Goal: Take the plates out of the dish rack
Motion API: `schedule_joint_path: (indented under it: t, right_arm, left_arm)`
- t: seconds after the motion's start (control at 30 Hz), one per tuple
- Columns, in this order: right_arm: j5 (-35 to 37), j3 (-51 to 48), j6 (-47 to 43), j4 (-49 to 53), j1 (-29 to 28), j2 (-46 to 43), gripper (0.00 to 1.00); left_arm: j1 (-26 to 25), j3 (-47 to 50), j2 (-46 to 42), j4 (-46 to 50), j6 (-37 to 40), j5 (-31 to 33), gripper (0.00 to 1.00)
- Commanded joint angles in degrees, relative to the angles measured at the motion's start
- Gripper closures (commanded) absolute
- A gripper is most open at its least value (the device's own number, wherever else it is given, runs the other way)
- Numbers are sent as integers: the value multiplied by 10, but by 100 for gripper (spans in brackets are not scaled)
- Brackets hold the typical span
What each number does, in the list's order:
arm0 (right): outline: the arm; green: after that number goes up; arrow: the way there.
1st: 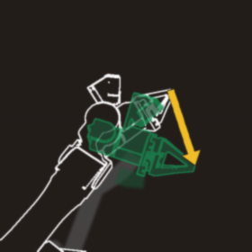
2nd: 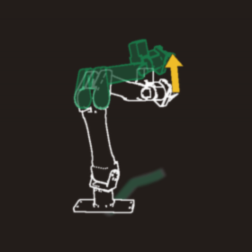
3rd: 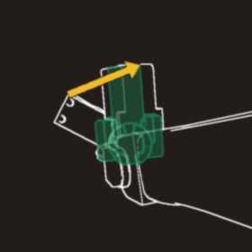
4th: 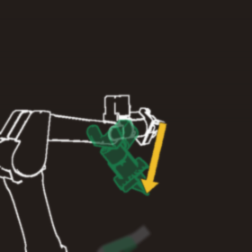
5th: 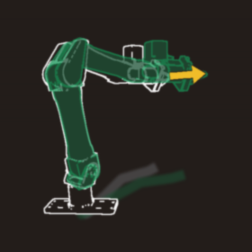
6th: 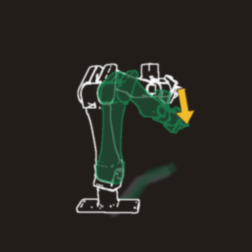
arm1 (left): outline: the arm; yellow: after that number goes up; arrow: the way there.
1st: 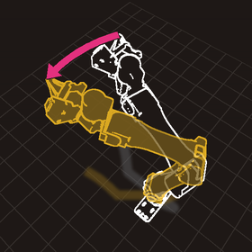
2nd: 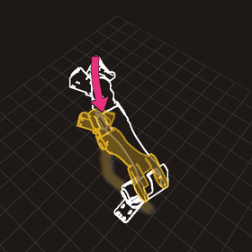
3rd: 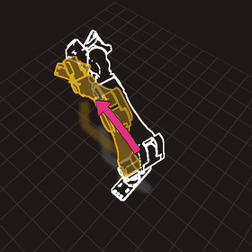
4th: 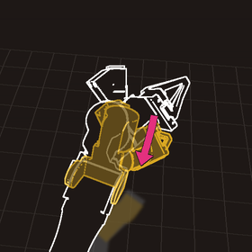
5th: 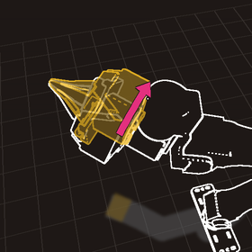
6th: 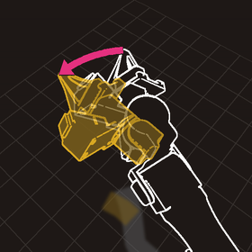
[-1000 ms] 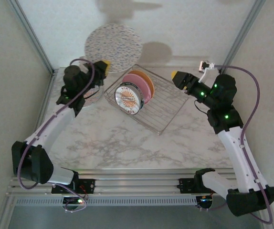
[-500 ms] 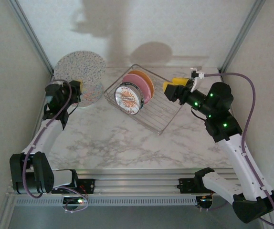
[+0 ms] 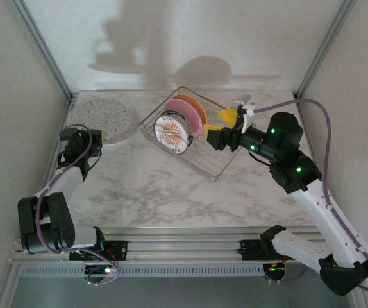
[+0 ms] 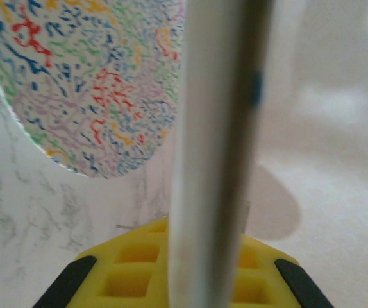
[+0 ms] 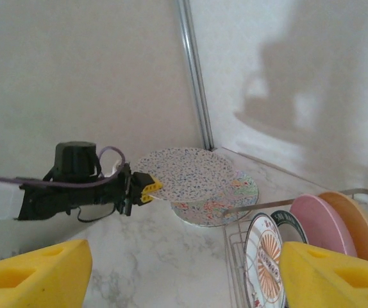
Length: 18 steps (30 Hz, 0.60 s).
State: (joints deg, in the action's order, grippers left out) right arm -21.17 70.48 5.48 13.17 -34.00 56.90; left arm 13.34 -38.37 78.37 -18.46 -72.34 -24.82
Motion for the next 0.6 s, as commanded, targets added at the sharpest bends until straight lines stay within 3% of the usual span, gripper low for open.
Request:
schedule_joint_path:
  t: [0.0,0.3,0.57]
  right_arm:
    - [81,35,-103,37,-53,12,19]
    - [209,108,-144,45,-183,97,15]
    - [265,164,-60,20,-214,174,14]
  left_arm:
    - [10,-2,20,-78,25,-21,100]
    - [20,-19,101,-113,50,-36,100]
    - [21,-41,157,-145,57,-48,100]
